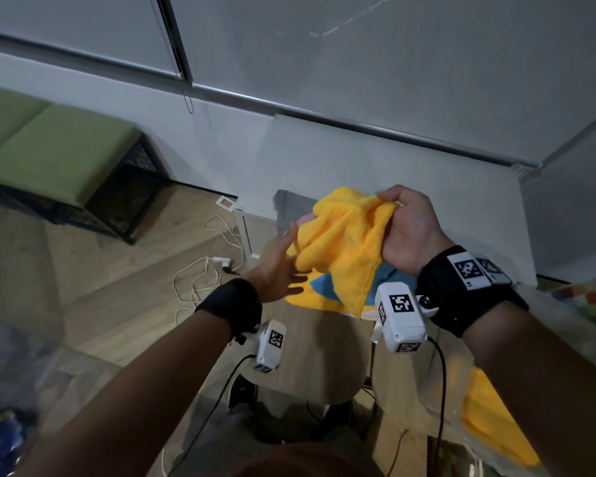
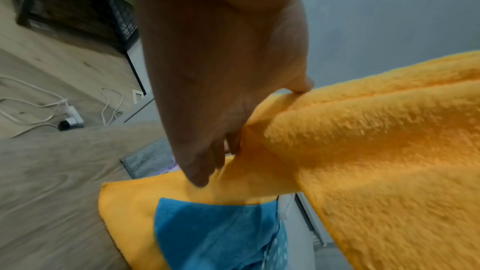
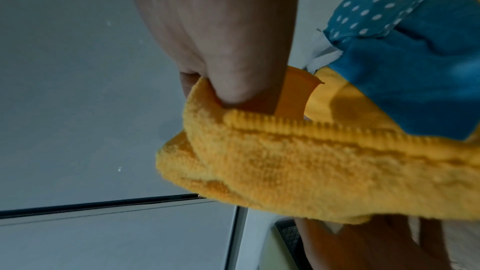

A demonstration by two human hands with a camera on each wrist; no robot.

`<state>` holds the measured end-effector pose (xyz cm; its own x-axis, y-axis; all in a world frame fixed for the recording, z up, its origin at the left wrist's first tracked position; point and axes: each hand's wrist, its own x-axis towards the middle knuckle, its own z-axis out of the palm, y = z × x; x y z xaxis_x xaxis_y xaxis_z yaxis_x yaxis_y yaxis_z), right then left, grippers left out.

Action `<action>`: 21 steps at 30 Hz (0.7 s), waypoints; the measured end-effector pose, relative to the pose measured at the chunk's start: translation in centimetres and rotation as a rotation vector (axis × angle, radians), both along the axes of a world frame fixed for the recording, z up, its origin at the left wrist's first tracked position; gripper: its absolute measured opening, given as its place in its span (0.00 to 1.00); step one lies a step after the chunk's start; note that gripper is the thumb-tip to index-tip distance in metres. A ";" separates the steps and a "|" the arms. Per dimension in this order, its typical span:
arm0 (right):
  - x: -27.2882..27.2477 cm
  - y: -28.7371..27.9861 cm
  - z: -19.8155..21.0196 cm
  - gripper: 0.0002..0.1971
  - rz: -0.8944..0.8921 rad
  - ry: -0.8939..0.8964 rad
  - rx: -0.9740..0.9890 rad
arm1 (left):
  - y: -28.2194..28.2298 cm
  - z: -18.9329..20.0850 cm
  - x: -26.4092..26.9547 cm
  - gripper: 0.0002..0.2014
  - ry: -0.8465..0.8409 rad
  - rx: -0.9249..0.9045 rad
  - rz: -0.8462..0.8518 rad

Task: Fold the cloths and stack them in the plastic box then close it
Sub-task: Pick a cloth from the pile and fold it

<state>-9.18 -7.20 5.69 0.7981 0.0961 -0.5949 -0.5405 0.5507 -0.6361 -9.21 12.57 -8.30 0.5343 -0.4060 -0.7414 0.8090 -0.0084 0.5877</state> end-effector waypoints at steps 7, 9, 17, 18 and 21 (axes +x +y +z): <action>0.1 0.2 -0.6 0.19 0.025 0.018 -0.022 | -0.9 0.7 1.4 0.36 -0.181 -0.170 0.147; 0.2 0.3 -0.6 0.18 0.018 0.016 -0.010 | -0.8 0.7 1.5 0.32 -0.193 -0.135 0.124; 0.9 0.0 -1.5 0.19 -0.002 0.007 0.003 | -1.1 1.3 1.6 0.14 -0.220 -0.142 0.140; 1.0 -0.1 -1.6 0.15 0.002 -0.001 -0.002 | -1.1 1.3 1.6 0.16 -0.219 -0.110 0.152; 1.2 -0.3 -1.7 0.08 0.003 -0.021 0.035 | -0.8 1.0 1.9 0.08 -0.270 -0.003 0.152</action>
